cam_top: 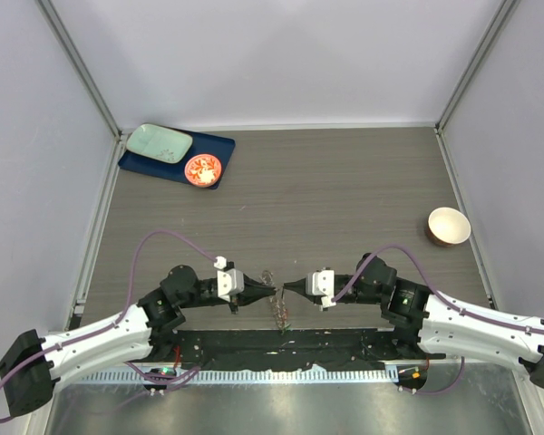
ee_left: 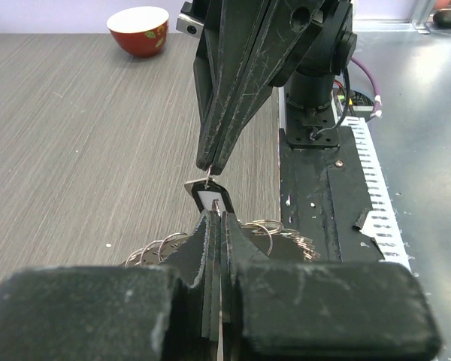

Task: Put the keys on the keyring

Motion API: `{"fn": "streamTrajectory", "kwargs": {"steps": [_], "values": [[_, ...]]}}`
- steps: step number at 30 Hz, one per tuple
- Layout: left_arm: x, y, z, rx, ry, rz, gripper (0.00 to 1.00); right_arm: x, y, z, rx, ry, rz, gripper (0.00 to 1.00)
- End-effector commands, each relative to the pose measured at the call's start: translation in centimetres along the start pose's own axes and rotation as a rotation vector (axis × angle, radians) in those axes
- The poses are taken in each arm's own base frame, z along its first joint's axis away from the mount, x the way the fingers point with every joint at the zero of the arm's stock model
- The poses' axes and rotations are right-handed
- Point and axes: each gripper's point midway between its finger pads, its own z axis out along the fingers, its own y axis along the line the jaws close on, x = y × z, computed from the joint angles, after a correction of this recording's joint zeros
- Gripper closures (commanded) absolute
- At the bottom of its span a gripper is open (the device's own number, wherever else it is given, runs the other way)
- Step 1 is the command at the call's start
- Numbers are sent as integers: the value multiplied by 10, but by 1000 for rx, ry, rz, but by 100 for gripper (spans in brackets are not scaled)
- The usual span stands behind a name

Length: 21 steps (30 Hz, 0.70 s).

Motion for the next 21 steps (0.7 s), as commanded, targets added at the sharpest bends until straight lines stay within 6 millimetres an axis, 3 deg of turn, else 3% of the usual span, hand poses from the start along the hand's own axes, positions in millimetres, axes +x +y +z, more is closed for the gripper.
{"fn": "streamTrajectory", "kwargs": {"steps": [1, 21], "values": [[-46, 3, 7, 8, -121, 67, 100, -14, -4, 2, 13, -54, -21, 99], [-49, 4, 11, 19, -110, 62, 100, -18, 1, 2, -20, -58, -21, 99]]}}
